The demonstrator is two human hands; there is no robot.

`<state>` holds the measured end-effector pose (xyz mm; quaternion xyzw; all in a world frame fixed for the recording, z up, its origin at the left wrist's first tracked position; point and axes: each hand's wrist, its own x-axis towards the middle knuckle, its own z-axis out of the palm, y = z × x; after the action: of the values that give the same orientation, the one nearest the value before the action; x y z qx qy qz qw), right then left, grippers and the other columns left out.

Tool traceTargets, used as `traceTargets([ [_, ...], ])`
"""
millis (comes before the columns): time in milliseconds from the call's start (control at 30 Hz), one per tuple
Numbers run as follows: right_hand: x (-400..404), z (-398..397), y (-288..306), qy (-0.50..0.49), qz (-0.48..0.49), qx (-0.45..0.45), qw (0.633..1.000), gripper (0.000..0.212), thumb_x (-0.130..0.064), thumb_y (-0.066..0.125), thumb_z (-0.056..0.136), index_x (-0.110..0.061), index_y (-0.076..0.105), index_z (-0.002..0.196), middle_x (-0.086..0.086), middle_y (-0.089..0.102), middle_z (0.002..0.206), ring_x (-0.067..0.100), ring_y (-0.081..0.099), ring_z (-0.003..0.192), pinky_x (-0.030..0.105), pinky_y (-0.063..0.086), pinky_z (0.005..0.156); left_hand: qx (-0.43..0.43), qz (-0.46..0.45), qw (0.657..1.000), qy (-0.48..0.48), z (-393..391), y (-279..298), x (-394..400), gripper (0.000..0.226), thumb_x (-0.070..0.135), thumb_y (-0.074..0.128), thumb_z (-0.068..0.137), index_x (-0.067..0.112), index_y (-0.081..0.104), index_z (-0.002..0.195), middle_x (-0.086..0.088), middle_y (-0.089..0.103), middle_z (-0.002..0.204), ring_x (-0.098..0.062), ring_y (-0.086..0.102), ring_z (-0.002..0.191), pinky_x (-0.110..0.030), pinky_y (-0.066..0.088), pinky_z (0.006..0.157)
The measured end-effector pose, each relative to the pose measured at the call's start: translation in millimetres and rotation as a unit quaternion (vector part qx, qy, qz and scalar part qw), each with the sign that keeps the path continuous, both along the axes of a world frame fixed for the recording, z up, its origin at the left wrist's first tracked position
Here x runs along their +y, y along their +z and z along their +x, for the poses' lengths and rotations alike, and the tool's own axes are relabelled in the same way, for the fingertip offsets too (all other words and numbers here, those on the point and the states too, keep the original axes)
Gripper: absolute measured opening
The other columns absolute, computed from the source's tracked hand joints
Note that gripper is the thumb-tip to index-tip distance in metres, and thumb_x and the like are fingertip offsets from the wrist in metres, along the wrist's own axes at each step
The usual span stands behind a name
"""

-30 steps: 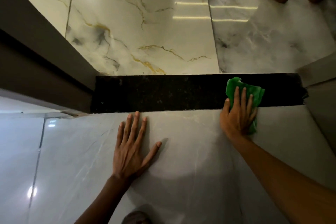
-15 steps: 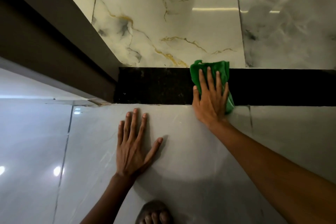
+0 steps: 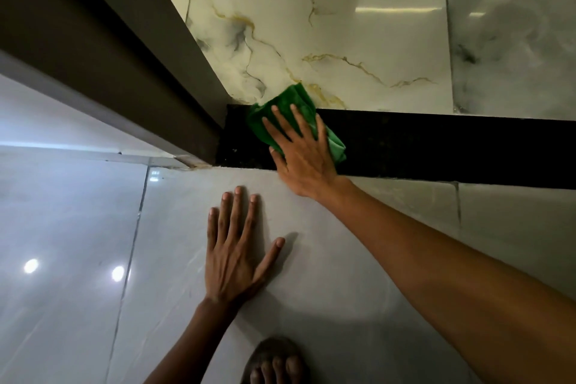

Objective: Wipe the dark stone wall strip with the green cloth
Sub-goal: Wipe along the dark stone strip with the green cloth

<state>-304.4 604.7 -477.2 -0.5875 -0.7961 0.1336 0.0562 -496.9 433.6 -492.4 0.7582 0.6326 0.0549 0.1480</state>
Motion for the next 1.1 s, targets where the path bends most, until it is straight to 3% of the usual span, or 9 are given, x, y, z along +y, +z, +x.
traceTargets([
  [133,11.1,-10.5,-0.3,0.116,-0.025,0.010,0.993,0.067,-0.040,0.042,0.110,-0.038,0.016,0.172,-0.006,0.006,0.183,0.031,-0.001,0.170,0.072,0.001,0.132,0.003,-0.007,1.000,0.010,-0.3,-2.3,-0.3,0.104,0.082,0.023,0.106,0.013,0.006,0.181,-0.008,-0.003,0.192,-0.028,-0.006,0.178,-0.062,0.006,0.143],
  [333,-0.1,10.3,1.4,0.183,-0.007,0.029,0.983,0.063,-0.037,0.041,0.110,-0.041,0.023,0.170,-0.009,0.016,0.181,0.026,0.006,0.170,0.067,0.002,0.134,0.002,-0.003,1.000,0.017,-0.7,-0.8,-1.0,0.104,0.081,0.020,0.107,0.008,0.005,0.180,-0.010,-0.002,0.191,-0.026,-0.005,0.178,-0.058,0.007,0.143],
  [567,-39.4,26.0,-5.1,0.117,0.037,0.024,0.992,0.062,-0.043,0.037,0.111,-0.037,0.022,0.171,-0.008,0.020,0.181,0.023,0.014,0.169,0.061,0.013,0.134,-0.009,-0.002,1.000,0.003,5.7,-4.2,3.7,0.104,0.082,0.020,0.107,0.009,0.005,0.181,-0.009,-0.002,0.191,-0.025,-0.004,0.178,-0.056,0.004,0.143],
  [800,-54.8,44.9,-7.3,0.038,0.057,0.018,0.998,0.058,-0.049,0.029,0.115,-0.035,0.023,0.171,-0.008,0.019,0.181,0.022,0.014,0.169,0.059,0.014,0.134,-0.032,0.003,0.999,-0.014,30.0,-6.5,22.5,0.105,0.083,0.021,0.107,0.009,0.005,0.180,-0.010,0.000,0.191,-0.025,-0.002,0.178,-0.057,0.008,0.144],
  [1100,-70.9,86.9,-9.2,-0.124,0.083,0.029,0.988,0.055,-0.046,0.035,0.115,-0.033,0.033,0.168,-0.008,0.029,0.178,0.022,0.022,0.168,0.060,0.018,0.133,-0.041,0.018,0.997,-0.061,58.9,-5.3,33.1,0.107,0.083,0.025,0.107,0.007,0.007,0.180,-0.012,0.002,0.191,-0.025,-0.002,0.178,-0.058,0.011,0.143],
])
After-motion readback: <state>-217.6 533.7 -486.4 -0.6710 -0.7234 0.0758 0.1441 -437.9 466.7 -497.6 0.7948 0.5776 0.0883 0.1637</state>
